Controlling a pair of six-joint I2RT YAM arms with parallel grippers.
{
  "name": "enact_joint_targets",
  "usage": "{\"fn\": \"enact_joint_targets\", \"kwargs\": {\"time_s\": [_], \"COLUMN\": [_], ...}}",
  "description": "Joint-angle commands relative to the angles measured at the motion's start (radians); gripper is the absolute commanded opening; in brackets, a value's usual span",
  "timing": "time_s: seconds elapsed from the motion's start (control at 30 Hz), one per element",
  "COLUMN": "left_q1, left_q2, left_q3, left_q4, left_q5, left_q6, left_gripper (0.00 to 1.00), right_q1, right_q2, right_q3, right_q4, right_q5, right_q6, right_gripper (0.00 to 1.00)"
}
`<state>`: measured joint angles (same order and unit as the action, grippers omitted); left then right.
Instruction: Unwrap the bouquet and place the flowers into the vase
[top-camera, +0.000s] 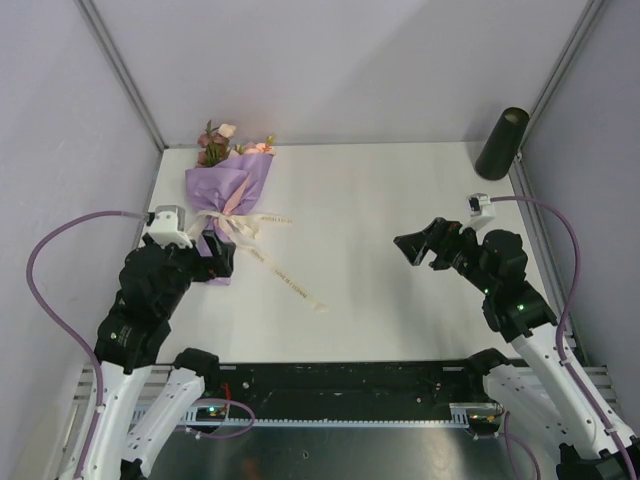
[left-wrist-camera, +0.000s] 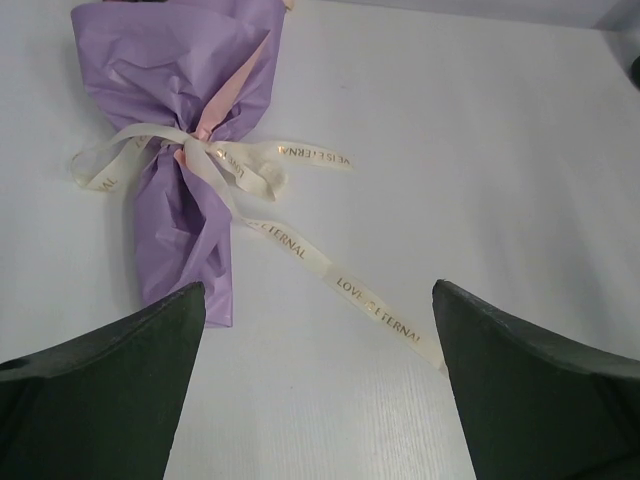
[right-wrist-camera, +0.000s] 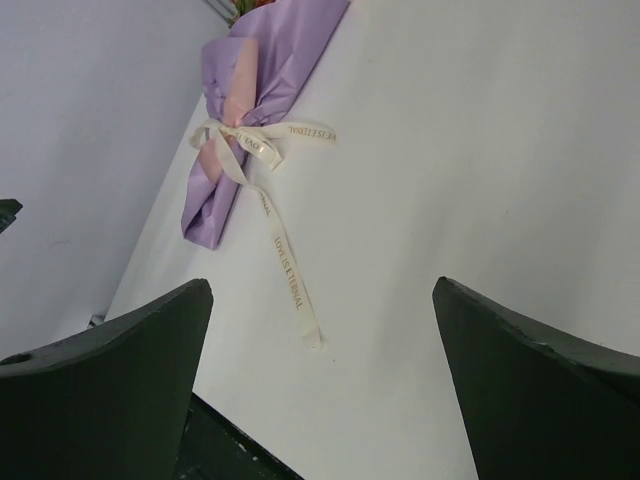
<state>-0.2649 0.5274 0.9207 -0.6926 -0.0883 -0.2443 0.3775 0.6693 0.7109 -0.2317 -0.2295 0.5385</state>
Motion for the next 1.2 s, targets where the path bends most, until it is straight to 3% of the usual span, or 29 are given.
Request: {"fn": "enact_joint_targets", "kwargs": {"time_s": [0.0, 0.3, 0.5, 0.67, 0.83, 0.97, 1.17], "left_q1": [0.007, 0.007, 0.021, 0.064, 0.129, 0.143, 0.143], "left_q2": [0.007, 0.051, 0.172, 0.422, 0.669, 0.860, 1.063], "left_q3": [-0.010, 0.008, 0.033, 0.091, 0.173, 0.261, 0.359], "left_q4": [0.021, 0.022, 0.011, -0.011, -0.011, -0.012, -0.012], "left_q5": [0.000, -0.088, -0.285, -0.330, -0.230, -0.182, -0.220], "left_q6": [-0.012, -0.007, -0.004, 0.009, -0.020, -0.016, -0.026], "left_gripper": [1.00, 1.00, 1.00, 1.00, 0.99, 0.94, 0.84], "right_q1": [-0.004, -0.015, -0.015, -0.015, -0.017, -0.011, 0.004], "right_q2": [-0.003, -0.011, -0.010, -0.003, -0.007, -0.017, -0.026], "right_q3": [0.013, 0.013, 0.013, 0.013, 0.013, 0.013, 0.013], "right_q4": [0.034, 0.010, 0.001, 0.000, 0.005, 0.012, -0.002], "right_q5": [0.020, 0.039, 0.051, 0.034, 0.006, 0.000, 0.027], "right_q6": [-0.027, -0.017, -0.018, -0.041, -0.027, -0.028, -0.057], "right_gripper": [0.99, 0.99, 0.99, 0.99, 0.99, 0.99, 0.99]}}
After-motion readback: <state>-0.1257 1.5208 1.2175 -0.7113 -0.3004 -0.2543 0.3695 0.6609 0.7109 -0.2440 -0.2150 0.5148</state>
